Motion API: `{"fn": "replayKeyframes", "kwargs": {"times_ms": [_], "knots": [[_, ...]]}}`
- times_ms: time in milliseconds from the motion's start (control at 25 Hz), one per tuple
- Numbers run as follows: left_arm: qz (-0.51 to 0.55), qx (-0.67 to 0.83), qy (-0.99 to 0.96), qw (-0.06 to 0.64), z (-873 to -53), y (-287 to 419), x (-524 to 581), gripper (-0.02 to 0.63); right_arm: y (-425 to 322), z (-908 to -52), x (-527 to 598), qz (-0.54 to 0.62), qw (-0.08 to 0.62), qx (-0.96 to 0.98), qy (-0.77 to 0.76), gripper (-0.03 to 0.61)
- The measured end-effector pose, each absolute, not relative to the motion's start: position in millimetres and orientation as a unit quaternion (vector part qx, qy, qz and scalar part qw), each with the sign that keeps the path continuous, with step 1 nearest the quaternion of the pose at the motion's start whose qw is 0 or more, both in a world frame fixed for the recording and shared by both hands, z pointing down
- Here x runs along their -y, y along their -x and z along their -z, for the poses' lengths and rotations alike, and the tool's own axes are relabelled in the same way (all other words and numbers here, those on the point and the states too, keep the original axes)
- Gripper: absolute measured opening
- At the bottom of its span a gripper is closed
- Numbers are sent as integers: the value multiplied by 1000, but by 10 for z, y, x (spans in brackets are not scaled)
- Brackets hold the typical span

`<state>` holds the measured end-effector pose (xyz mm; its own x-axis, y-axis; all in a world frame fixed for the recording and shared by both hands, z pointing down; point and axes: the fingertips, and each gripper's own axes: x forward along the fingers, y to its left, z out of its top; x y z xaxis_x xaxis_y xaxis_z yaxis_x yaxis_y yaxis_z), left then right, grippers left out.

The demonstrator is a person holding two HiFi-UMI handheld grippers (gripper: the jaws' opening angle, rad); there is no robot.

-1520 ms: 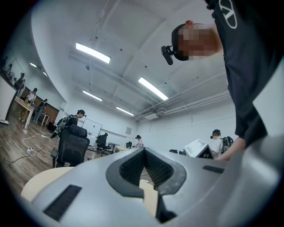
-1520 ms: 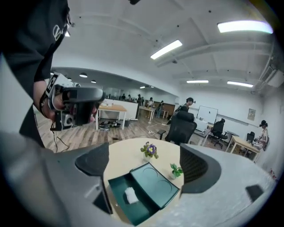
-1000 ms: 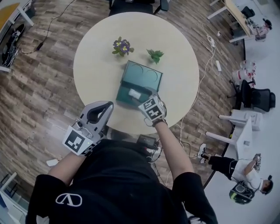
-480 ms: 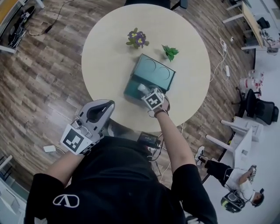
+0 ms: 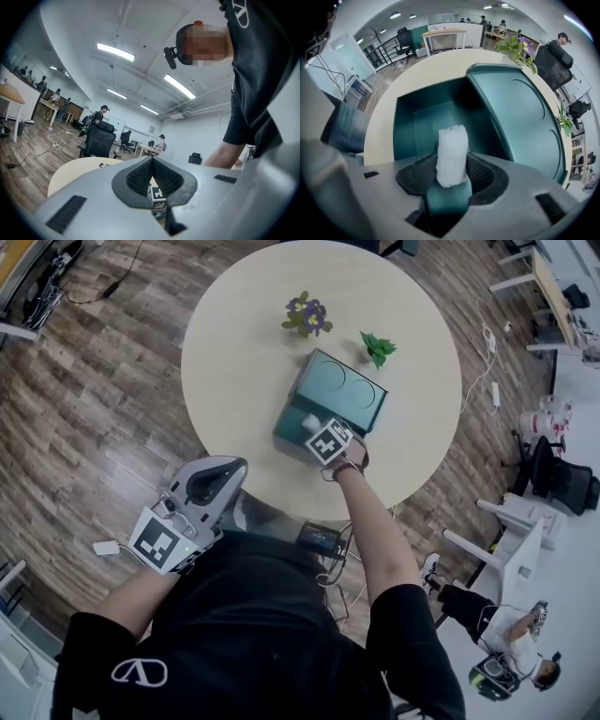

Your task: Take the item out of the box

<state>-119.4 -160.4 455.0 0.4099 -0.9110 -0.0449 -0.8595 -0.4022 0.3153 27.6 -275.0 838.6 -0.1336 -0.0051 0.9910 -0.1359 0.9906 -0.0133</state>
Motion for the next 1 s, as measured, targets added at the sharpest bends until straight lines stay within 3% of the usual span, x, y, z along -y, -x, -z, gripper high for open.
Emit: {"fn": "replayKeyframes", "kwargs": {"times_ms": [520,1000], "knots": [[88,524,-839,121,-4576,1128,1629,5,-277,-8099,2777,-22,636,769,-70,187],[107,471,-872,83,-4160,785,1978,5,-372,-5906,3107,-3,425,875,-232,187]]}}
